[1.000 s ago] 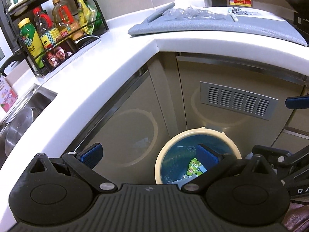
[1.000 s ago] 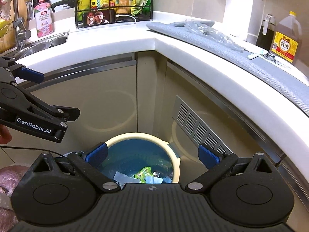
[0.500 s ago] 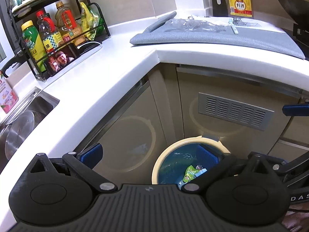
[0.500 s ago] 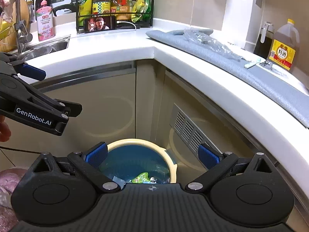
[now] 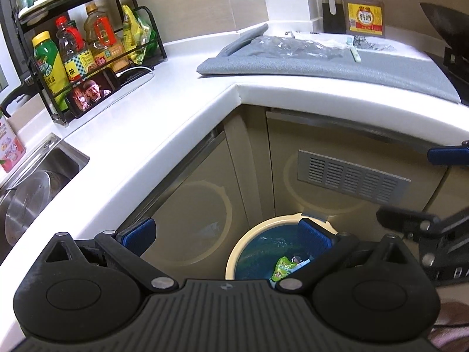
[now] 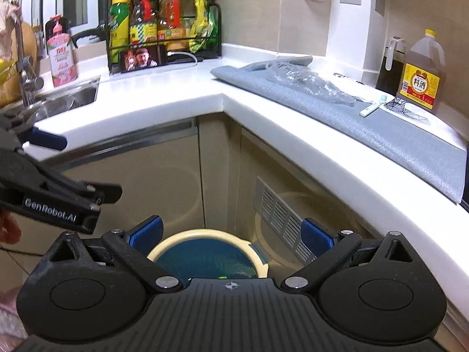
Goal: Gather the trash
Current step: 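Raise both open tools up from the bin toward the grey mat, then grasp the clear plastic bag with the left gripper while the right grasps the mint toothbrush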
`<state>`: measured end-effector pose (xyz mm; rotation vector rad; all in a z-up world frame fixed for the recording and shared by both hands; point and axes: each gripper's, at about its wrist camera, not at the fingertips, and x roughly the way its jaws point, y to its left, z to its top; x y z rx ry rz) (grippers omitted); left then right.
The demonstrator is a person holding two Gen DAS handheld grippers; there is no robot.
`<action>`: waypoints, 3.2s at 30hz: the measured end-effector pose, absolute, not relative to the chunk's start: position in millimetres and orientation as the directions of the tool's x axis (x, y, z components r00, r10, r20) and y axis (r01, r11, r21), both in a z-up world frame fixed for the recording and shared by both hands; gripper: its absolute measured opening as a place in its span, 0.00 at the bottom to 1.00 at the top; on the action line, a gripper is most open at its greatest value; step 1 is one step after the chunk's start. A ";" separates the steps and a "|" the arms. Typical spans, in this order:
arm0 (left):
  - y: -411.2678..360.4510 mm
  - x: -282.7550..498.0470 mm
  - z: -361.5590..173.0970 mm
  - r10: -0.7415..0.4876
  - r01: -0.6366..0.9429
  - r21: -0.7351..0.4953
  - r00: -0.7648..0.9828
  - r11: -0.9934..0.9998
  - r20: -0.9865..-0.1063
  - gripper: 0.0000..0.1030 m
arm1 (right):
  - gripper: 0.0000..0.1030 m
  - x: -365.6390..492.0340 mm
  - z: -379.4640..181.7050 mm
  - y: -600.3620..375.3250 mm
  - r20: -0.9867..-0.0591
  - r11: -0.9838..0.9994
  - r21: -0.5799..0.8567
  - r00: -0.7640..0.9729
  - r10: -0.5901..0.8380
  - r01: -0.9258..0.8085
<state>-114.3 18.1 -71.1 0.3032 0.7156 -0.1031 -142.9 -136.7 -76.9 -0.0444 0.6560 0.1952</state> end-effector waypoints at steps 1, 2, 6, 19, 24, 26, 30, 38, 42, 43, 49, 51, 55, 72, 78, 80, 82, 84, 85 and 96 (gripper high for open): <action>19.5 -112.4 -68.5 0.007 0.194 0.232 0.753 0.953 -0.658 1.00 | 0.98 -141.0 -73.8 -138.9 -0.605 0.982 0.028 0.779 0.166 -0.188; 20.7 -110.2 -65.2 0.006 0.191 0.228 0.756 0.955 -0.655 1.00 | 0.98 -138.1 -70.0 -142.0 -0.597 0.983 0.037 0.785 0.166 -0.180; 25.5 -100.0 -48.9 0.014 0.161 0.221 0.780 0.962 -0.626 1.00 | 1.00 -123.2 -54.3 -158.6 -0.551 0.989 0.063 0.822 0.143 -0.130; 22.3 -49.0 -10.2 0.022 0.139 0.220 0.799 0.966 -0.601 1.00 | 1.00 -23.8 -26.8 -254.0 -0.484 0.980 0.127 0.872 -0.073 0.152; 4.9 -25.0 1.2 0.009 0.161 0.232 0.804 0.959 -0.594 1.00 | 1.00 36.3 -37.2 -295.1 -0.515 0.962 0.090 0.839 -0.177 0.259; -0.9 -18.2 3.9 0.007 0.169 0.242 0.806 0.956 -0.591 1.00 | 1.00 63.2 -44.4 -310.5 -0.539 0.948 0.079 0.813 -0.219 0.308; -7.9 -7.1 4.0 0.013 0.174 0.252 0.799 0.952 -0.601 1.00 | 1.00 115.0 -61.2 -330.0 -0.598 0.932 0.068 0.763 -0.248 0.357; -26.8 18.9 9.1 0.024 0.190 0.287 0.796 0.939 -0.605 1.00 | 1.00 167.3 -92.4 -332.3 -0.661 0.939 -0.023 0.700 -0.272 0.343; -49.4 40.1 19.6 0.005 0.216 0.308 0.812 0.926 -0.584 1.00 | 1.00 156.4 -90.6 -351.7 -0.646 0.907 -0.056 0.678 -0.352 0.417; -56.5 46.6 22.5 -0.004 0.225 0.314 0.818 0.922 -0.576 1.00 | 1.00 152.8 -91.0 -360.1 -0.645 0.895 -0.048 0.670 -0.366 0.443; -111.5 116.9 27.5 -0.135 0.346 0.237 0.776 0.908 -0.616 1.00 | 1.00 144.8 -93.9 -374.7 -0.646 0.892 -0.012 0.677 -0.353 0.453; -131.8 144.5 19.4 -0.175 0.375 0.183 0.740 0.909 -0.650 1.00 | 1.00 143.1 -94.1 -378.0 -0.650 0.899 0.024 0.690 -0.319 0.438; -168.9 192.1 -5.8 -0.245 0.425 0.084 0.661 0.901 -0.709 1.00 | 1.00 144.9 -93.7 -376.6 -0.651 0.904 0.025 0.693 -0.310 0.428; -204.0 235.5 -64.6 -0.277 0.485 0.038 0.560 0.874 -0.781 1.00 | 1.00 150.2 -94.7 -371.0 -0.656 0.919 0.012 0.697 -0.290 0.393; -202.6 237.2 -60.1 -0.246 0.460 0.048 0.556 0.887 -0.794 1.00 | 1.00 150.4 -94.9 -371.1 -0.655 0.923 0.019 0.702 -0.279 0.385; -199.6 233.5 -54.4 -0.234 0.439 0.059 0.583 0.897 -0.778 0.79 | 0.99 148.9 -94.4 -372.1 -0.651 0.923 0.030 0.708 -0.272 0.383; -194.7 230.4 -46.9 -0.252 0.445 0.041 0.576 0.894 -0.778 0.28 | 0.80 145.5 -92.7 -370.7 -0.633 0.927 0.042 0.728 -0.263 0.372; -188.1 227.2 -41.2 -0.248 0.436 0.033 0.571 0.899 -0.783 0.10 | 0.54 141.9 -90.6 -368.9 -0.612 0.936 0.061 0.754 -0.239 0.346; -183.3 224.2 -37.7 -0.240 0.423 0.036 0.581 0.906 -0.778 0.10 | 0.36 140.6 -89.9 -369.1 -0.604 0.943 0.079 0.768 -0.212 0.323; -95.7 148.9 17.8 -0.242 0.329 -0.006 0.683 0.944 -0.689 0.09 | 0.13 122.3 -78.4 -370.2 -0.469 0.943 0.239 0.878 -0.095 0.230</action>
